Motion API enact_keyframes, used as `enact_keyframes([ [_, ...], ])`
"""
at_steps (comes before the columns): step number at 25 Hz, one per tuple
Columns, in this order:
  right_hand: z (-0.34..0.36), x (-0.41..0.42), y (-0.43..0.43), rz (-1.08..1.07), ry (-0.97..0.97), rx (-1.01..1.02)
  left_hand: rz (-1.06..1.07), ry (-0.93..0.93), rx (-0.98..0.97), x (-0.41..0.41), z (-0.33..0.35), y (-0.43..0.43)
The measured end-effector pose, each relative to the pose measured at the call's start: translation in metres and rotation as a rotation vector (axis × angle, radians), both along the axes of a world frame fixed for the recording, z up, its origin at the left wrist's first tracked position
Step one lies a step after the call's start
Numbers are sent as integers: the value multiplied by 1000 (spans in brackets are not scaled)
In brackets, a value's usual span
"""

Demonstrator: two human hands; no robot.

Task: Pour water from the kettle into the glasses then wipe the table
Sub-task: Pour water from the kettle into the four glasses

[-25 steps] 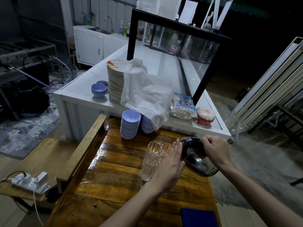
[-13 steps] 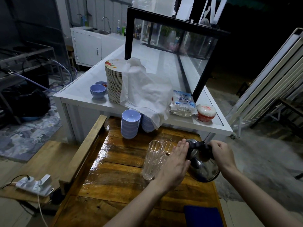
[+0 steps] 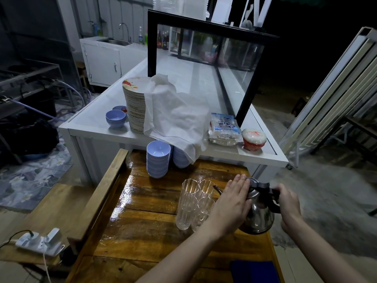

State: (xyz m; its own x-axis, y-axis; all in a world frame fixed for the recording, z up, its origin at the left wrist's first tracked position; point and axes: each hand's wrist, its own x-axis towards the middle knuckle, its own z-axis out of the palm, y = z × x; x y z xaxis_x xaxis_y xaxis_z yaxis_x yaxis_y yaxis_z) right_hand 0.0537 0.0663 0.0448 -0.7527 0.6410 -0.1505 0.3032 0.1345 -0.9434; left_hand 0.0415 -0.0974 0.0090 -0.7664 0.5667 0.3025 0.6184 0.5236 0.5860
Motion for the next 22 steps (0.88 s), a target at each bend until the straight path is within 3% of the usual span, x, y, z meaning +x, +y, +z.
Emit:
enact_keyframes([
  [3, 3, -11, 1, -4, -24, 89, -2, -36, -4, -10, -2, 3],
  [11, 26, -36, -6, 184, -29, 553, -4, -206, 31, -23, -9, 2],
  [22, 33, -46, -7, 261, 71, 748, 19, -226, 75, -22, -12, 3],
])
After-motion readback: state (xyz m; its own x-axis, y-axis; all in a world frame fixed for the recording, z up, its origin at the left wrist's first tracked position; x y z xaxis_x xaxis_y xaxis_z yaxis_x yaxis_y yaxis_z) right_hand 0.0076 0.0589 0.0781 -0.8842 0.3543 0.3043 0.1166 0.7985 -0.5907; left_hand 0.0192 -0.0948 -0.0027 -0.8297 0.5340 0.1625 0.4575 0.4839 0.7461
